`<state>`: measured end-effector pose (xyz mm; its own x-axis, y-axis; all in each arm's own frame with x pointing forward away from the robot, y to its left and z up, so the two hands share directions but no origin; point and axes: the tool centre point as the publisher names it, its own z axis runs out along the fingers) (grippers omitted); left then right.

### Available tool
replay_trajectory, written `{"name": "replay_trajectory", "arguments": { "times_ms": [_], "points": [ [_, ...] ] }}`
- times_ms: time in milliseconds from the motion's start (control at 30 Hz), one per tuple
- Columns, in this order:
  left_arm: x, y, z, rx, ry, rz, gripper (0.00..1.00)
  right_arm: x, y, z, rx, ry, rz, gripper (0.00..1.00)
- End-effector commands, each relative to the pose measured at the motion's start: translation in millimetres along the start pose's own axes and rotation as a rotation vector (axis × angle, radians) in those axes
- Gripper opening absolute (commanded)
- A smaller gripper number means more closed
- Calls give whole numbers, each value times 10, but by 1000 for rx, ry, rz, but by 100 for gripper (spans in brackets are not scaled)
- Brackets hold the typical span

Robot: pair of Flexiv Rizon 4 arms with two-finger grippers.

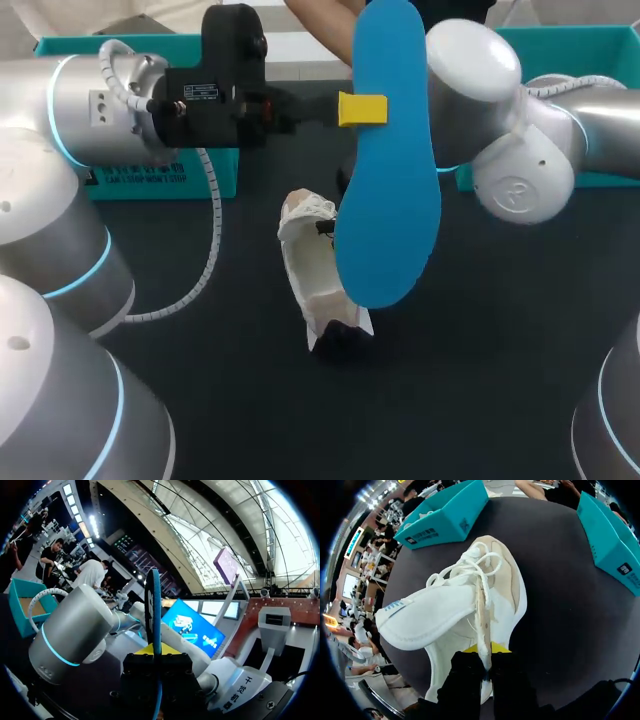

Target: Take the shoe out of the shoebox, open the shoe tongue, remove and reinsert the insole, then place the shoe into the shoebox

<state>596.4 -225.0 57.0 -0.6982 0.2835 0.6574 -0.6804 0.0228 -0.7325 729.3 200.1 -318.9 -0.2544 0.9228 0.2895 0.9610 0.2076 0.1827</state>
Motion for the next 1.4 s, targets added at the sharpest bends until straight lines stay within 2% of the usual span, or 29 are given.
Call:
{"name": "replay_trajectory", "arguments": {
  "times_ms": [33, 167, 467, 700, 1200, 1233, 1267, 1400],
  "points": [
    [-2, 11, 1, 0, -1, 0, 0, 0, -104, 55, -102, 3, 20, 0],
    [-2, 11, 1, 0, -1, 0, 0, -32, -138, 90, -130, 9, 90, 0],
    [-2, 11, 1, 0, -1, 0, 0, -30, -122, 164, -143, 36, 70, 0],
    [-2, 11, 1, 0, -1, 0, 0, -14, -123, 241, -127, 44, 61, 0],
    [-2, 11, 1, 0, -1, 0, 0, -112, -199, 475, -73, 103, 99, 0],
    [-2, 11, 1, 0, -1, 0, 0, -113, -199, 466, -62, 88, 85, 36],
    [-2, 11, 1, 0, -1, 0, 0, -101, -198, 451, -58, 87, 89, 100],
    [-2, 11, 1, 0, -1, 0, 0, -71, -206, 309, -60, 117, 121, 100]
  ]
}}
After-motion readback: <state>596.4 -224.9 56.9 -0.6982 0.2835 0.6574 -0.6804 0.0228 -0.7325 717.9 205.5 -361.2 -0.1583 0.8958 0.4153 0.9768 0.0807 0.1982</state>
